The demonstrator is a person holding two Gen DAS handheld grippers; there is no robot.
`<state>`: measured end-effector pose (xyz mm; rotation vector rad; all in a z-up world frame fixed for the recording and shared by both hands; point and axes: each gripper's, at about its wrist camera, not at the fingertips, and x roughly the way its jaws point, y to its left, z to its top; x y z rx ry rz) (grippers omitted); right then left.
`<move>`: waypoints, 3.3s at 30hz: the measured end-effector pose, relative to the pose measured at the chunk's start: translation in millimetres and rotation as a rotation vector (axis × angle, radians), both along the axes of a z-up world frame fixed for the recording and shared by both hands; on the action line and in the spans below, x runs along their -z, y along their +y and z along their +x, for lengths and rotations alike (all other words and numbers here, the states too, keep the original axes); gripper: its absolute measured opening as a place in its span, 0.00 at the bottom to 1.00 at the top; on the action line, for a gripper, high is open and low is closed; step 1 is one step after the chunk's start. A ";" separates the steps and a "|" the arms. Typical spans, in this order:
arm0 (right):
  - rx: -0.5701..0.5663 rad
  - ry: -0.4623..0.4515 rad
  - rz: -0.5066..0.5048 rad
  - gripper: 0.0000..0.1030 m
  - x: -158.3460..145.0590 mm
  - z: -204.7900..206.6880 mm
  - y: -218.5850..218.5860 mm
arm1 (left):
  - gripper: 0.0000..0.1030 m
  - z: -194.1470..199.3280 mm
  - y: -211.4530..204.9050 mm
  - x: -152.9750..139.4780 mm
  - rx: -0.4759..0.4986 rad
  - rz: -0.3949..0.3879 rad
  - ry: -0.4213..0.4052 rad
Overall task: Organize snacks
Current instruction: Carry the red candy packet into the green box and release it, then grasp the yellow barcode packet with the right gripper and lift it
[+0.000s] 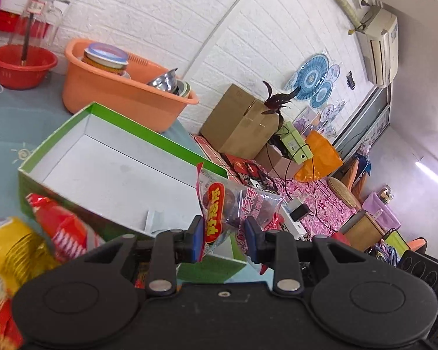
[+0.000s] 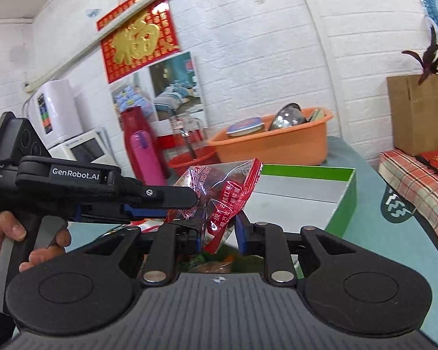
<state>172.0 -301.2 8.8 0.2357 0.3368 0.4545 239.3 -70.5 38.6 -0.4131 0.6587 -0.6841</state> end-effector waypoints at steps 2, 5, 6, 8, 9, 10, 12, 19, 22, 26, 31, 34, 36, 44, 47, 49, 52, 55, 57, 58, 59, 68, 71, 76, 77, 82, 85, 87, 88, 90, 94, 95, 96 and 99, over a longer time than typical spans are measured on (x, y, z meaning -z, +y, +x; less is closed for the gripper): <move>0.017 0.017 0.004 0.37 4.4 10.6 -3.5 | 0.22 14.0 -5.0 5.6 0.005 0.001 0.022; 0.033 0.038 -0.002 0.38 12.9 22.7 -9.1 | 0.22 28.4 -13.5 14.4 0.008 0.017 0.043; 0.037 0.044 -0.005 0.38 15.4 26.4 -10.1 | 0.22 32.1 -15.5 16.8 0.008 0.023 0.048; 0.045 0.052 -0.013 0.39 20.7 32.6 -12.0 | 0.23 39.8 -18.7 21.1 0.005 0.036 0.060; 0.054 0.050 -0.025 0.45 22.6 35.8 -11.4 | 0.26 42.5 -20.0 23.1 0.005 0.041 0.062; 0.070 0.039 -0.048 0.46 24.5 37.0 -10.0 | 0.40 45.1 -21.1 25.5 -0.001 0.048 0.062; 0.100 0.011 -0.114 0.84 28.0 37.8 -4.7 | 0.93 45.8 -22.1 27.6 -0.020 0.054 0.057; 0.094 -0.066 -0.118 1.00 14.4 -0.4 -5.4 | 1.00 -10.4 -3.7 -0.2 -0.064 0.082 -0.091; 0.078 -0.090 -0.105 1.00 1.1 -24.2 -1.9 | 1.00 -42.3 12.0 -8.9 -0.094 0.086 -0.116; 0.037 -0.090 -0.085 1.00 -6.9 -53.1 6.5 | 1.00 -86.2 39.4 -11.5 -0.164 0.071 -0.126; -0.046 -0.047 -0.062 1.00 3.6 -79.5 22.8 | 1.00 -128.6 72.2 4.3 -0.251 0.070 -0.079; -0.093 -0.003 -0.054 1.00 16.3 -89.4 37.7 | 1.00 -146.5 88.8 19.7 -0.292 0.065 -0.029; -0.125 0.031 -0.058 1.00 24.4 -92.8 48.4 | 1.00 -153.3 99.2 31.8 -0.313 0.054 0.006; -0.177 0.115 -0.089 1.00 44.7 -107.0 74.5 | 1.00 -149.2 129.7 69.1 -0.407 0.039 0.092; -0.182 0.106 -0.101 1.00 43.5 -111.9 78.9 | 1.00 -133.0 132.1 72.9 -0.399 0.035 0.094; -0.186 0.099 -0.103 1.00 41.7 -113.2 80.1 | 1.00 -123.3 130.4 75.9 -0.387 0.053 0.098; -0.195 0.092 -0.111 1.00 41.4 -115.7 82.5 | 0.66 -116.0 124.5 84.4 -0.335 0.093 0.112; -0.212 0.089 -0.120 1.00 41.4 -116.2 85.2 | 0.61 -125.3 124.6 85.9 -0.277 0.094 0.087; -0.228 0.092 -0.125 1.00 42.3 -115.2 87.6 | 0.58 -136.4 126.6 84.7 -0.222 0.089 0.078; -0.237 0.094 -0.129 1.00 42.9 -114.9 89.7 | 0.58 -142.2 128.6 85.1 -0.202 0.086 0.079; -0.247 0.093 -0.132 1.00 43.4 -114.8 91.8 | 0.58 -148.2 131.0 85.7 -0.189 0.084 0.079; -0.365 0.105 -0.153 1.00 48.4 -112.9 114.0 | 0.87 -194.9 173.5 86.9 -0.295 -0.011 0.139; -0.400 0.124 -0.159 1.00 52.5 -104.5 124.7 | 0.96 -204.3 178.2 84.0 -0.310 -0.045 0.135; -0.435 0.179 -0.166 1.00 60.2 -86.2 138.1 | 1.00 -212.8 186.4 79.7 -0.357 -0.071 0.130; -0.441 0.186 -0.167 1.00 60.9 -83.6 139.4 | 1.00 -215.3 189.2 79.5 -0.371 -0.079 0.129; -0.513 0.206 -0.158 1.00 60.4 -72.6 146.3 | 1.00 -227.5 199.9 79.8 -0.418 -0.069 0.133; -0.557 0.229 -0.149 1.00 61.2 -67.3 155.1 | 1.00 -236.2 211.3 80.1 -0.492 -0.106 0.113; -0.580 0.231 -0.155 1.00 60.8 -66.3 161.5 | 1.00 -241.4 218.5 76.7 -0.530 -0.118 0.093; -0.590 0.226 -0.160 1.00 60.1 -66.9 164.7 | 1.00 -243.9 222.2 73.8 -0.547 -0.112 0.089; -0.613 0.222 -0.159 1.00 58.4 -66.6 170.9 | 1.00 -248.2 225.7 69.7 -0.544 -0.091 0.089; -0.645 0.224 -0.156 1.00 57.4 -64.7 179.6 | 1.00 -251.4 222.0 72.0 -0.490 -0.060 0.116; -0.646 0.225 -0.157 1.00 57.2 -64.2 180.1 | 1.00 -251.3 220.5 75.0 -0.478 -0.061 0.125; -0.647 0.228 -0.156 1.00 57.6 -63.9 180.5 | 1.00 -249.6 220.0 78.3 -0.470 -0.067 0.134; -0.649 0.241 -0.162 1.00 61.0 -63.7 180.6 | 0.90 -239.8 218.2 87.9 -0.447 -0.090 0.162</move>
